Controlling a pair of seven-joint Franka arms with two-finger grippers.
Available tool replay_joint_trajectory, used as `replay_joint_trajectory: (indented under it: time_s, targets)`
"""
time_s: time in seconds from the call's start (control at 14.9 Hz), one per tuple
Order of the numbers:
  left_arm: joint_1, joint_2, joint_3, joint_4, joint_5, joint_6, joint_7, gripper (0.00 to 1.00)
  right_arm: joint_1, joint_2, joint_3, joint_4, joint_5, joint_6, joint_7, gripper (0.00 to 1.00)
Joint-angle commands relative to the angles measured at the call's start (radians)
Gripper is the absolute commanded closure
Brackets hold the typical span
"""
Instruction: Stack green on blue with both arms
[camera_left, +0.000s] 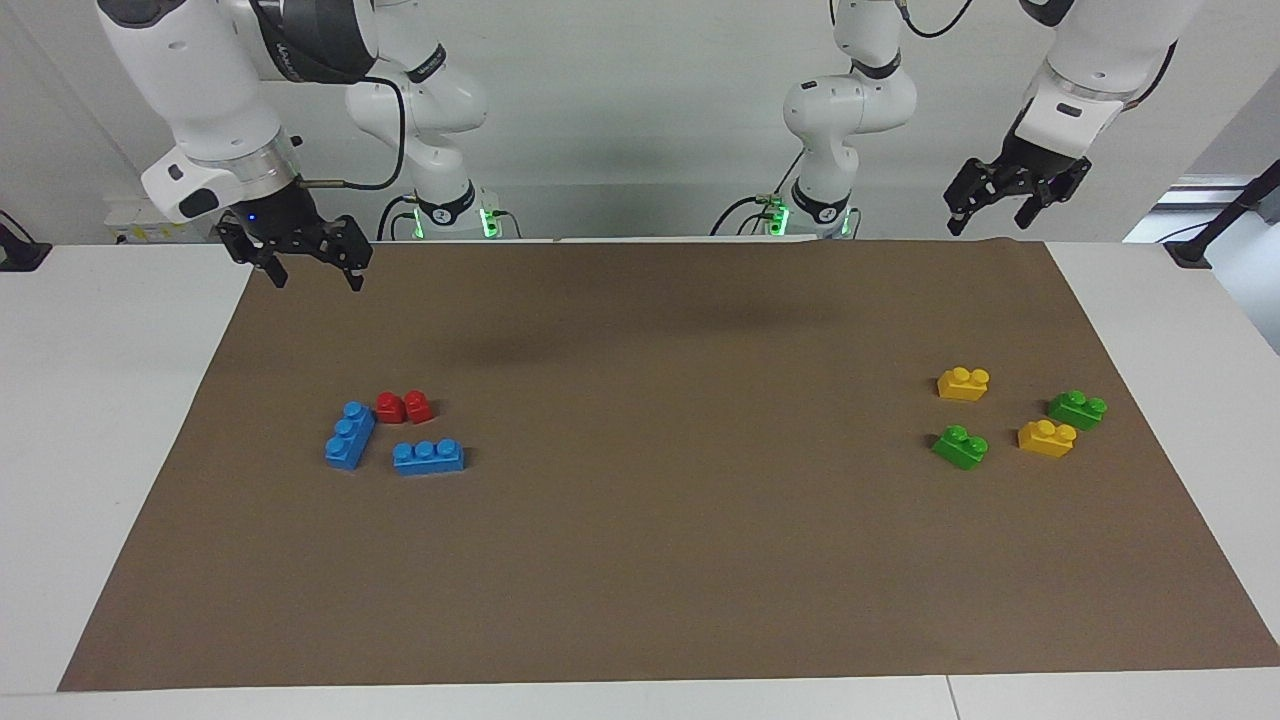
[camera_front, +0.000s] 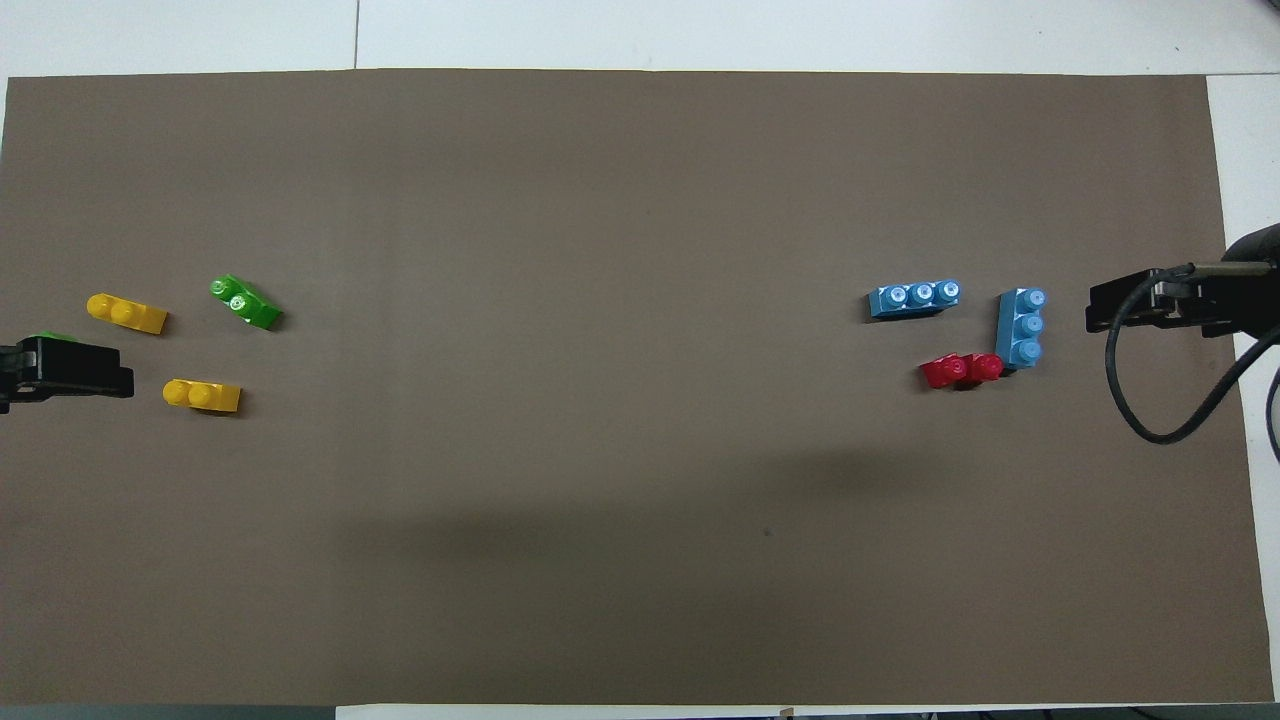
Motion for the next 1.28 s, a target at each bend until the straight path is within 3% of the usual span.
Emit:
replay_joint_trajectory:
  time_s: [0.0,0.87,1.21]
  targets:
    - [-0.005,-0.018,0.006,0.002,-0.013,-0.021,0.010,0.00,-0.009,0.004,0.005,0.007,0.005,-0.002,0.007,0.00]
    - [-0.007,-0.018,0.006,0.002,-0.013,-0.017,0.008,0.00,-0.009,-0.012,0.005,0.007,0.003,0.013,0.015,0.00]
    - [-0.007,-0.018,0.006,0.002,-0.013,-0.017,0.007,0.00,-0.014,0.004,0.005,0.005,0.011,0.041,0.359,0.05]
